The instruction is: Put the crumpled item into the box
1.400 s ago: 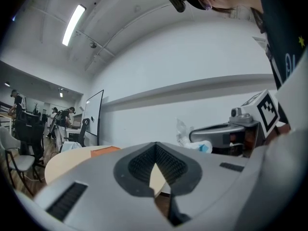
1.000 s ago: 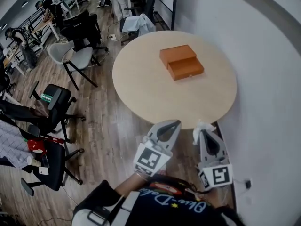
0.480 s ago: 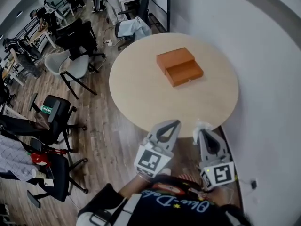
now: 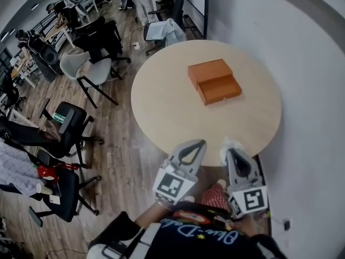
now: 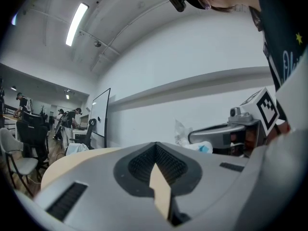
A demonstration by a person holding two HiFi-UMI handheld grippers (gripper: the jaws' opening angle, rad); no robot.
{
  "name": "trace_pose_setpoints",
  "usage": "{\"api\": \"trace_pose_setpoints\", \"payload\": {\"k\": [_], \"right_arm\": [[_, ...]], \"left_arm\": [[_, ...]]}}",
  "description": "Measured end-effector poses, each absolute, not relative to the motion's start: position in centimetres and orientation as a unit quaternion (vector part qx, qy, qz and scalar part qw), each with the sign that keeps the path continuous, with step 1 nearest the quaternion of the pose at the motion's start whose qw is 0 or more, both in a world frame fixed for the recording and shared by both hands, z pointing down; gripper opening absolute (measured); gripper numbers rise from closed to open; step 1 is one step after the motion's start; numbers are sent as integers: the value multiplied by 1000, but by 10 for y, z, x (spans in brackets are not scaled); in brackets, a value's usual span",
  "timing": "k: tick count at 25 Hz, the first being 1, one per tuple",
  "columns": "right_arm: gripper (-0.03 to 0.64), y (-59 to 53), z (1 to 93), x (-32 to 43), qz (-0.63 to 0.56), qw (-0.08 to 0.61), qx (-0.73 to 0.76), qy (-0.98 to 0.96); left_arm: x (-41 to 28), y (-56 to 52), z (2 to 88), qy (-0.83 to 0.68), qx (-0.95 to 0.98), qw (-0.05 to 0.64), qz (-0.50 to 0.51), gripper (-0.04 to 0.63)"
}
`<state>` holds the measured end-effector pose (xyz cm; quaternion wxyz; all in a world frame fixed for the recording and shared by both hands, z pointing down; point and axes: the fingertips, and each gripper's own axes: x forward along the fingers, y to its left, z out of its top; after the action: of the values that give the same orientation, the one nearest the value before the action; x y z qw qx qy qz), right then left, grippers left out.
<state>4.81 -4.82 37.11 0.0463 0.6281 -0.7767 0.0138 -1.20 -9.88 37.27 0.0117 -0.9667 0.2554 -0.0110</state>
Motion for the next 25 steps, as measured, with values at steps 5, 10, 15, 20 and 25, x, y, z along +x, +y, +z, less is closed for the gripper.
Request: {"api": "trace_pose_setpoints", "payload": {"k": [5,10,15,20,25], "right_arm": [[3,-69,373,72,21,48,610,-791],[3,-87,373,93,24,40,589,-807],[3,-103,370,114,13,33,570,-821],[3,-112,367,138,15,27,552,-833],[3,-120,362,150,16,14,530,-848]], "left_arm": [[7,-113,370,277,-961,14,-24,-8],[24,-126,371,302,-953,15,-34,-8],[47,-137,368,320,-946,28,-34,-8],[68,-142,361,342,-938,31,-36,-8],[80,-145,358,365,-929,36,-48,-8]]}}
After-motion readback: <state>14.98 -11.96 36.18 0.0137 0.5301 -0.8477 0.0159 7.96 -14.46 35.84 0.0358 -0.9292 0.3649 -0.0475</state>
